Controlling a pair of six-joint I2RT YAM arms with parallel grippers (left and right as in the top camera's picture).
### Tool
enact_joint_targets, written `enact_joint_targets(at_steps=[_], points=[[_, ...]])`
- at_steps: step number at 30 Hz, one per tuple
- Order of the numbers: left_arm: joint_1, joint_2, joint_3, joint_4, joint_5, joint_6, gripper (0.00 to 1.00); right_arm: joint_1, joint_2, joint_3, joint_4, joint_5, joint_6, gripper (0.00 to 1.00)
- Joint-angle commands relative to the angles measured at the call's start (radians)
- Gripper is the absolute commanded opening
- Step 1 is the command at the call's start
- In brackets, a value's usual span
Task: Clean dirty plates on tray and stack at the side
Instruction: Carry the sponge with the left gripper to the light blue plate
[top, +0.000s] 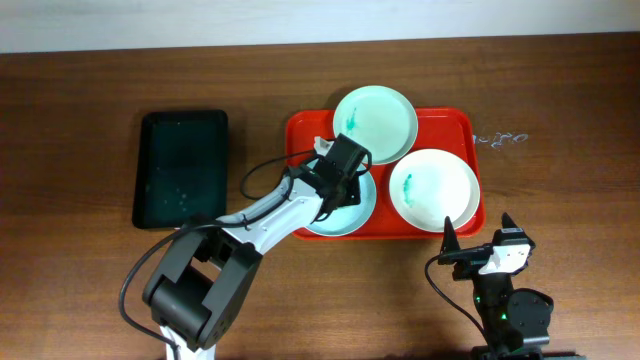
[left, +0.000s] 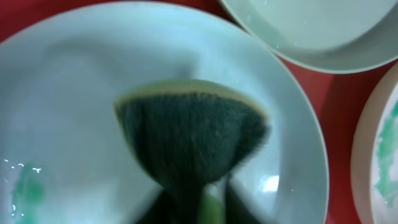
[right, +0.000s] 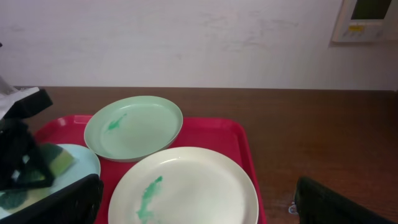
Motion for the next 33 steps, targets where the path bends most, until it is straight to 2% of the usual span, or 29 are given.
enact_joint_targets(at_steps=[1, 6, 8, 9, 12, 14, 15, 17, 18, 19, 20, 21, 22, 24, 26, 27, 28, 30, 31, 33], points=[[0.012, -0.035, 0.072, -0.037, 0.018, 0.093, 0.99, -0.005, -0.006, -0.008, -0.003, 0.009, -0.006, 0.99], [0.087, -0.260, 0.238, -0.245, 0.004, 0.098, 0.99, -0.005, -0.006, -0.008, -0.003, 0.008, -0.006, 0.99], [0.158, -0.396, 0.243, -0.368, -0.099, 0.098, 0.99, -0.005, -0.006, -0.008, -0.003, 0.008, -0.006, 0.99], [0.176, -0.422, 0.243, -0.417, -0.125, 0.098, 0.99, -0.005, -0.006, -0.008, -0.003, 0.008, -0.006, 0.99], [0.257, -0.457, 0.242, -0.691, -0.167, 0.098, 0.99, -0.005, -0.006, -0.008, -0.003, 0.008, -0.006, 0.99], [0.267, -0.450, 0.241, -0.791, -0.175, 0.098, 0.99, -0.005, -0.006, -0.008, -0.001, 0.008, -0.005, 0.98], [0.267, -0.448, 0.241, -0.815, -0.174, 0.098, 0.99, -0.005, -0.006, -0.008, 0.071, -0.053, 0.053, 0.99], [0.267, -0.448, 0.240, -0.825, -0.159, 0.098, 0.99, -0.005, -0.006, -0.008, 0.175, -0.448, 0.383, 0.99], [0.267, -0.448, 0.240, -0.824, -0.116, 0.098, 0.99, -0.005, -0.006, -0.008, 0.241, -0.595, 0.645, 0.98], [0.267, -0.448, 0.240, -0.824, -0.091, 0.098, 0.99, -0.005, -0.006, -0.008, 0.321, -0.568, 0.792, 0.99], [0.267, -0.448, 0.240, -0.824, -0.090, 0.098, 0.99, -0.005, -0.006, -0.008, 0.491, -0.544, 0.899, 0.99], [0.267, -0.448, 0.240, -0.825, -0.091, 0.098, 0.99, -0.005, -0.006, 0.005, 0.705, -0.525, 0.912, 0.98], [0.267, -0.448, 0.240, -0.825, -0.090, 0.098, 0.99, -0.005, -0.006, 0.048, 0.795, -0.462, 0.912, 0.98], [0.267, -0.448, 0.240, -0.825, -0.088, 0.098, 0.99, -0.005, -0.001, 0.204, 0.694, -0.327, 0.891, 0.98], [0.267, -0.448, 0.240, -0.825, -0.088, 0.098, 0.99, -0.005, 0.072, 0.494, 0.355, -0.293, 0.637, 0.98], [0.267, -0.448, 0.240, -0.826, -0.088, 0.098, 0.99, -0.005, 0.153, 0.661, 0.113, -0.262, 0.527, 0.98], [0.267, -0.448, 0.240, -0.835, -0.087, 0.098, 0.99, -0.005, 0.310, 0.895, -0.246, -0.201, 0.446, 0.98], [0.267, -0.448, 0.240, -0.842, -0.087, 0.098, 0.99, -0.005, 0.608, 1.194, -0.694, -0.206, 0.375, 0.99], [0.267, -0.448, 0.240, -0.840, -0.087, 0.098, 0.99, -0.005, 0.774, 1.310, -0.867, -0.266, 0.375, 0.98], [0.267, -0.448, 0.240, -0.840, -0.088, 0.098, 0.99, -0.005, 0.979, 1.382, -0.957, -0.414, 0.375, 0.98]])
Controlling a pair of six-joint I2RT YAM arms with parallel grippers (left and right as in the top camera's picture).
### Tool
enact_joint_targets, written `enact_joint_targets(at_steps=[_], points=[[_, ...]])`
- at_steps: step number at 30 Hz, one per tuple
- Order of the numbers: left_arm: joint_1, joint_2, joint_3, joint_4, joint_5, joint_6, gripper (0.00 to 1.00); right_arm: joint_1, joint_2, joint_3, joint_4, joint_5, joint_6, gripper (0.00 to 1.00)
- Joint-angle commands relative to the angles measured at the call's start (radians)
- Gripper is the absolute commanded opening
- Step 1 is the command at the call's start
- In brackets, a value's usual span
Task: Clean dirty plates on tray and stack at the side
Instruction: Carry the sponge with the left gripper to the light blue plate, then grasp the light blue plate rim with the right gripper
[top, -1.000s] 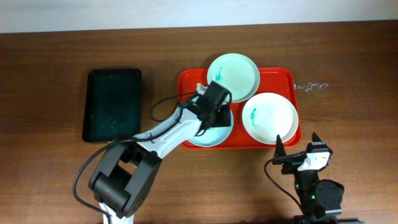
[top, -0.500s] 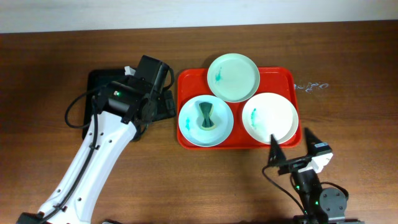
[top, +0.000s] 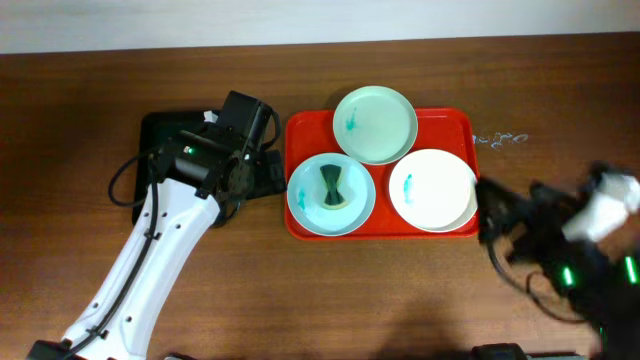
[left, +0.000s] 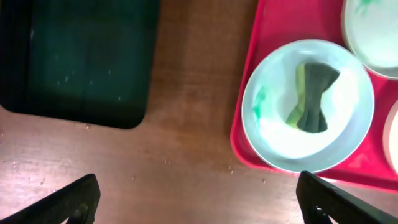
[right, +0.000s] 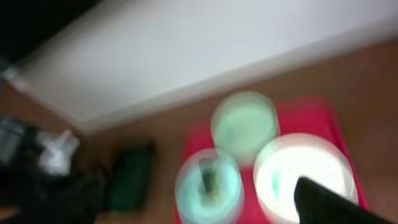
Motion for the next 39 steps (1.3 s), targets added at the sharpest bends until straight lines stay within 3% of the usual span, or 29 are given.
enact_joint_targets(at_steps=[1, 2, 5, 6, 8, 10, 16, 22, 26, 27, 29, 31, 32, 35, 39], points=[[0.003, -0.001, 0.000, -0.004, 0.000, 0.009, 0.99, -0.003, 0.292, 0.060, -0.050, -0.204, -0.053, 0.98], [0.003, -0.001, 0.000, -0.003, 0.000, 0.009, 0.99, 0.004, 0.391, 0.060, -0.052, -0.237, -0.077, 0.99], [0.003, -0.001, 0.000, -0.003, 0.000, 0.009, 0.99, 0.082, 0.655, 0.060, -0.038, -0.243, -0.179, 0.76], [0.003, -0.001, 0.000, -0.002, 0.000, 0.009, 0.99, 0.111, 0.755, 0.060, -0.018, -0.241, -0.179, 0.62], [0.003, -0.001, -0.003, 0.009, 0.000, 0.009, 0.99, 0.146, 0.894, 0.060, 0.026, -0.241, -0.180, 0.56], [0.003, -0.001, -0.008, 0.024, 0.000, 0.009, 0.99, 0.164, 1.014, 0.060, 0.070, -0.241, -0.201, 0.43], [0.003, -0.001, -0.009, 0.030, 0.001, 0.009, 0.99, 0.168, 1.199, 0.060, 0.223, -0.241, -0.407, 0.43], [0.003, -0.001, -0.009, 0.035, 0.048, 0.009, 0.99, 0.167, 1.274, 0.055, 0.270, -0.185, -0.409, 0.42], [0.003, -0.001, -0.009, 0.047, 0.080, 0.010, 0.97, 0.167, 1.318, 0.055, 0.275, -0.201, -0.430, 0.34], [0.003, -0.001, -0.010, 0.049, 0.080, 0.010, 0.89, 0.167, 1.328, 0.055, 0.278, -0.205, -0.430, 0.26], [0.003, -0.001, -0.010, 0.049, 0.092, 0.010, 0.79, 0.167, 1.332, 0.055, 0.278, -0.230, -0.437, 0.25], [0.003, 0.008, -0.010, 0.054, 0.138, 0.010, 0.56, 0.167, 1.332, 0.055, 0.276, -0.246, -0.437, 0.16], [0.001, 0.027, -0.010, 0.054, 0.153, 0.019, 0.46, 0.167, 1.332, 0.055, 0.272, -0.254, -0.436, 0.05], [-0.030, 0.142, -0.010, 0.114, 0.319, 0.148, 0.52, 0.167, 1.332, 0.055, 0.255, -0.288, -0.437, 0.04], [-0.071, 0.299, -0.010, 0.254, 0.414, 0.171, 0.58, 0.167, 1.332, 0.055, 0.247, -0.290, -0.436, 0.04]])
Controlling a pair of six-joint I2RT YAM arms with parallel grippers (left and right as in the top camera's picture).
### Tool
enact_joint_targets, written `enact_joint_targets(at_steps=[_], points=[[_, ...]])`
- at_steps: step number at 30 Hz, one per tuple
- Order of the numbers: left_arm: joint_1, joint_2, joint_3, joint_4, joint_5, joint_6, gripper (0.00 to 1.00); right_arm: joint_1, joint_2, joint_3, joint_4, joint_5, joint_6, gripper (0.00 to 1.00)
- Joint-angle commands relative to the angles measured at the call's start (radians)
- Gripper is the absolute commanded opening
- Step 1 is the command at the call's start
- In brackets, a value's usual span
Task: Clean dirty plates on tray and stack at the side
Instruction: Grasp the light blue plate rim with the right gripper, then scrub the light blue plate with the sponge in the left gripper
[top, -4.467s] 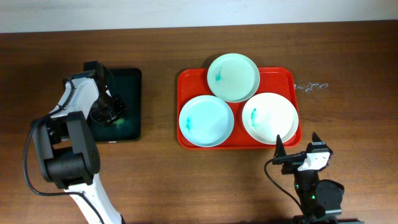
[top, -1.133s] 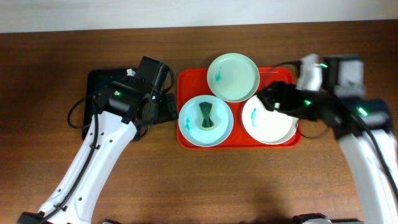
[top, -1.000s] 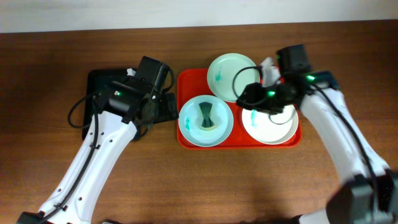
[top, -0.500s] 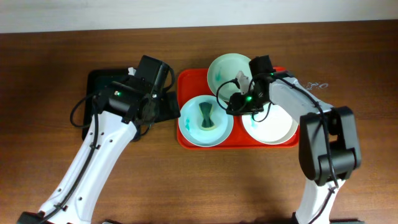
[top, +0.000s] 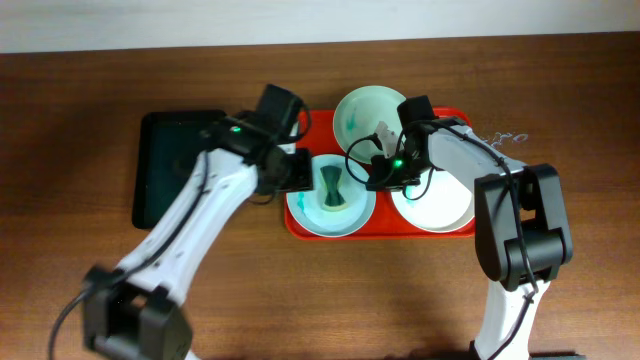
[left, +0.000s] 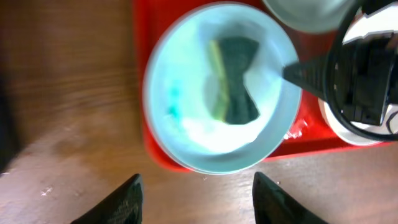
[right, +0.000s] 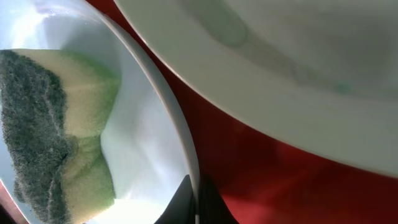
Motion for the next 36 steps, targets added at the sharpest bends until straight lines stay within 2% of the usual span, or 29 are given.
enact_joint_targets(at_steps=[1, 6, 9, 14, 17, 20, 22, 24, 27, 31, 33, 36], points=[[-0.031, 0.136, -0.008, 0.092, 0.124, 0.047, 0.58, 0.006, 0.019, 0.002, -0.005, -0.028, -0.010, 0.04], [-0.070, 0.306, -0.008, 0.191, 0.127, 0.049, 0.53, 0.006, 0.018, 0.005, -0.005, 0.000, -0.011, 0.04], [-0.072, 0.334, -0.008, 0.228, 0.119, 0.048, 0.54, 0.006, 0.005, 0.011, -0.017, 0.041, -0.010, 0.04], [-0.076, 0.359, -0.008, 0.294, 0.114, 0.048, 0.50, 0.010, -0.016, 0.021, -0.051, 0.107, -0.011, 0.04], [-0.076, 0.369, -0.008, 0.307, 0.045, 0.048, 0.49, 0.028, -0.016, 0.021, -0.060, 0.151, -0.011, 0.04], [-0.076, 0.369, -0.008, 0.310, 0.039, 0.048, 0.32, 0.045, -0.016, 0.027, -0.065, 0.182, -0.010, 0.04], [-0.076, 0.369, -0.008, 0.310, 0.039, 0.048, 0.09, 0.046, -0.016, 0.040, -0.091, 0.194, -0.006, 0.04], [-0.076, 0.369, -0.008, 0.309, 0.021, 0.048, 0.00, 0.046, -0.016, 0.042, -0.095, 0.194, -0.007, 0.04], [-0.072, 0.369, -0.008, 0.249, -0.146, 0.045, 0.00, 0.046, -0.016, 0.042, -0.098, 0.194, -0.007, 0.04], [-0.060, 0.368, 0.026, 0.080, -0.462, -0.040, 0.00, 0.046, -0.016, 0.041, -0.100, 0.194, -0.007, 0.04], [-0.060, 0.368, 0.050, 0.057, -0.484, -0.042, 0.00, 0.046, -0.016, 0.042, -0.102, 0.195, -0.007, 0.04], [-0.060, 0.368, 0.153, -0.025, -0.424, -0.145, 0.00, 0.046, -0.016, 0.041, -0.108, 0.194, -0.006, 0.04]])
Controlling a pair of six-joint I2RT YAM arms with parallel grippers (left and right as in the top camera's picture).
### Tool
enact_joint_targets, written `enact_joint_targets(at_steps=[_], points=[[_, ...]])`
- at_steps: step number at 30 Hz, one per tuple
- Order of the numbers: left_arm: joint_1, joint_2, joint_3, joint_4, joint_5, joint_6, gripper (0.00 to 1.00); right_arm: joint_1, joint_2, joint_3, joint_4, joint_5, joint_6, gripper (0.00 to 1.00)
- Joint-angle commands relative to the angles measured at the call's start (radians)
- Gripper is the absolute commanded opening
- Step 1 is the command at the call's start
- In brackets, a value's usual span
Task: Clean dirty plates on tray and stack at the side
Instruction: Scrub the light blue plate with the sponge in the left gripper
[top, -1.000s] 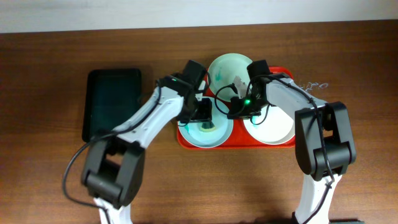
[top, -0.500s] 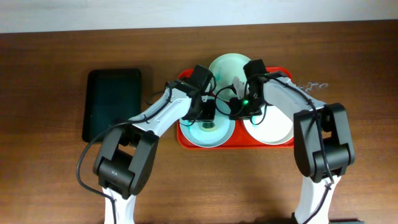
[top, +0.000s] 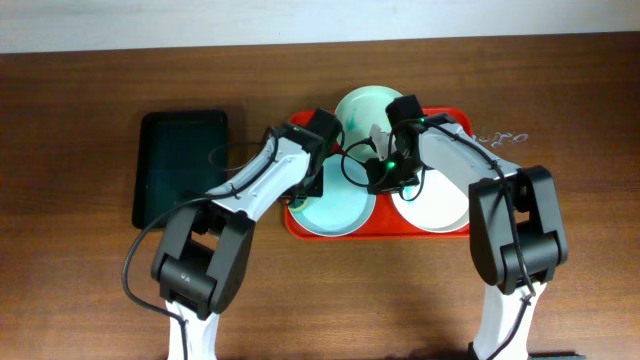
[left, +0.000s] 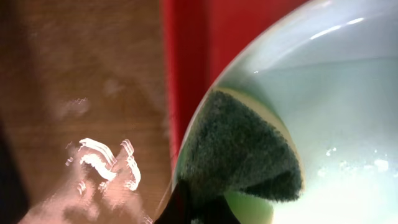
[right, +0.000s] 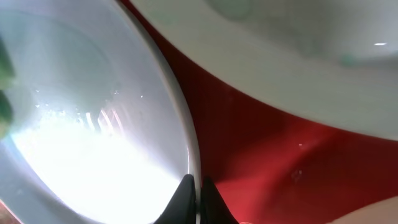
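On the red tray (top: 455, 122) lie three plates. The pale blue plate (top: 335, 210) sits front left, the mint plate (top: 365, 108) at the back, the white plate (top: 435, 205) front right. My left gripper (top: 312, 178) is at the blue plate's left edge, shut on the green-and-yellow sponge (left: 239, 152), which presses on that plate (left: 323, 118). My right gripper (right: 194, 190) is shut on the blue plate's right rim (right: 180, 124), pinching it between both fingers. The white plate's underside (right: 298, 37) overhangs close by.
A black tray (top: 180, 165) lies on the brown table (top: 90, 290) left of the red tray. Faint chalk marks (top: 500, 137) show to the right of the red tray. The tray's left rim (left: 186, 62) stands beside the sponge.
My left gripper was open above the blue plate with the sponge lying loose in it. Now it is shut on the sponge at the plate's left edge. My right gripper still pinches the rim.
First my left gripper held the sponge on the blue plate while the right arm rested near the table's front. Then the sponge lay loose in the plate, left gripper open near the black tray. Later the right gripper pinched the plate's rim. Now the left holds the sponge again.
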Motion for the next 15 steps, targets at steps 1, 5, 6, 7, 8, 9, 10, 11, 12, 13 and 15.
enact_joint_targets(at_steps=[1, 5, 6, 7, 8, 9, 10, 11, 12, 13, 15], points=[[0.016, 0.011, 0.129, -0.056, 0.071, -0.089, 0.00, -0.001, -0.008, 0.004, -0.023, 0.050, -0.014, 0.04], [-0.002, 0.015, 0.094, 0.034, 0.484, 0.025, 0.00, -0.001, -0.008, 0.005, -0.021, 0.051, -0.007, 0.04], [-0.018, 0.018, 0.056, 0.051, 0.483, 0.037, 0.00, -0.001, -0.008, 0.006, -0.021, 0.051, 0.002, 0.04], [-0.031, 0.019, 0.004, 0.089, 0.474, 0.043, 0.00, -0.001, -0.008, 0.006, -0.020, 0.051, 0.011, 0.04], [-0.038, 0.019, -0.062, 0.135, 0.438, 0.042, 0.00, -0.001, -0.008, 0.006, -0.021, 0.059, 0.011, 0.04], [-0.037, 0.019, -0.093, 0.155, 0.407, 0.039, 0.00, -0.001, -0.008, 0.006, -0.022, 0.063, 0.011, 0.04], [-0.031, 0.019, -0.133, 0.169, 0.345, 0.039, 0.00, -0.001, -0.008, 0.006, -0.022, 0.062, 0.011, 0.04], [-0.026, 0.019, -0.154, 0.167, 0.279, 0.039, 0.00, -0.001, -0.008, 0.006, -0.022, 0.062, 0.011, 0.04], [-0.020, 0.019, -0.179, 0.150, 0.142, 0.038, 0.00, -0.001, -0.008, 0.006, -0.022, 0.063, 0.011, 0.04], [-0.020, 0.019, -0.185, 0.136, 0.066, 0.021, 0.00, -0.001, -0.008, 0.006, -0.022, 0.063, 0.011, 0.04], [-0.020, 0.019, -0.185, 0.100, -0.102, 0.009, 0.00, -0.001, -0.008, 0.006, -0.033, 0.089, 0.011, 0.04]])
